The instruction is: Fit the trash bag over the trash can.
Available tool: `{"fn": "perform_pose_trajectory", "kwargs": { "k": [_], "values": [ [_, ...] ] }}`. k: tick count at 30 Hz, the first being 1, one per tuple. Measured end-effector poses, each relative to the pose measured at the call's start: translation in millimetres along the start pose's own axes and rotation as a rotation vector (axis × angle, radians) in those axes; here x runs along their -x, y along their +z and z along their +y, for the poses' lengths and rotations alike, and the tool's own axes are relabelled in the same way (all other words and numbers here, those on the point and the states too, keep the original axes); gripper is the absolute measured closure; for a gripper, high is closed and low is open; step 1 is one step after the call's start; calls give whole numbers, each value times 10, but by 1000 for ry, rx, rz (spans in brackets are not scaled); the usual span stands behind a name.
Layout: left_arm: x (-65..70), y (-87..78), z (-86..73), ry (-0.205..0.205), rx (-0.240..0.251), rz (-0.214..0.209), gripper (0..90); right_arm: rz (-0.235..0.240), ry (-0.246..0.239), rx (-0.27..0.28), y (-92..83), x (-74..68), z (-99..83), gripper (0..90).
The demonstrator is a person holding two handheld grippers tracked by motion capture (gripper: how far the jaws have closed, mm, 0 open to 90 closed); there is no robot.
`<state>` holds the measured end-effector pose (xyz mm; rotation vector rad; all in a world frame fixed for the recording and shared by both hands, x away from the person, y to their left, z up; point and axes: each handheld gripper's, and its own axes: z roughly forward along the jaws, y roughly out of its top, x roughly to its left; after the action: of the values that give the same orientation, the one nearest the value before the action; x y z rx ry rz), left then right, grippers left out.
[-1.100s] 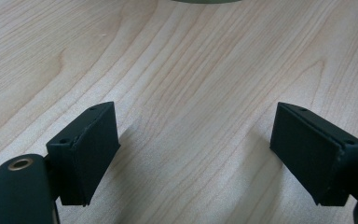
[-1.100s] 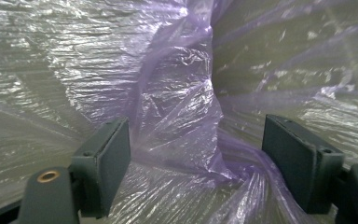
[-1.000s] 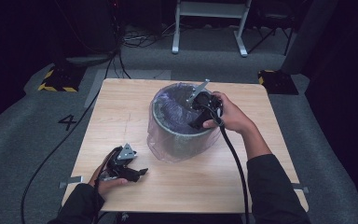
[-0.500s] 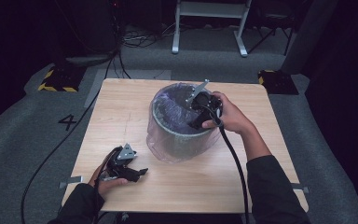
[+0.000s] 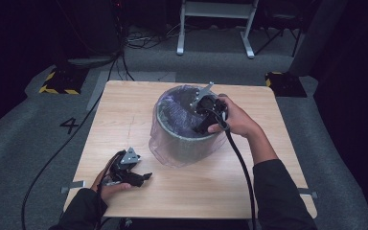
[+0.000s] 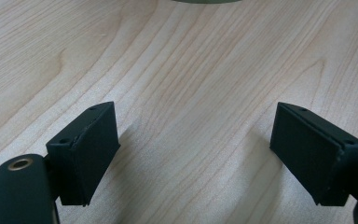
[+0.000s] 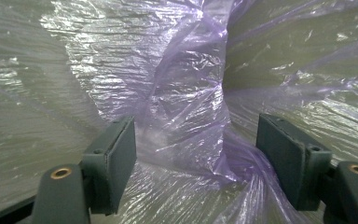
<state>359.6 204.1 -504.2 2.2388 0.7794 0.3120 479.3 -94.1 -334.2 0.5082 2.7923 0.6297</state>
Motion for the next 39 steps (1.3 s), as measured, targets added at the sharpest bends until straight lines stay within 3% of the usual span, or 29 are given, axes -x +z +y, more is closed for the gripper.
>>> {"fn": "perform_pose_trajectory", "kwargs": {
  "k": [3, 14, 20, 29, 39],
  "values": [
    [0, 1, 0, 0, 0, -1, 147, 7, 2, -24, 11, 2, 13, 300],
    [0, 1, 0, 0, 0, -1, 147, -1, 52, 4, 2, 21, 4, 262],
    [-2, 2, 2, 2, 0, -2, 147, -7, 87, 69, -38, 21, -40, 252],
    [-2, 3, 2, 2, 1, -3, 147, -52, 151, 232, -146, 38, -145, 238],
    [-1, 3, 2, 1, 2, -2, 147, -96, 140, 364, -269, -19, -235, 246]
  ]
}}
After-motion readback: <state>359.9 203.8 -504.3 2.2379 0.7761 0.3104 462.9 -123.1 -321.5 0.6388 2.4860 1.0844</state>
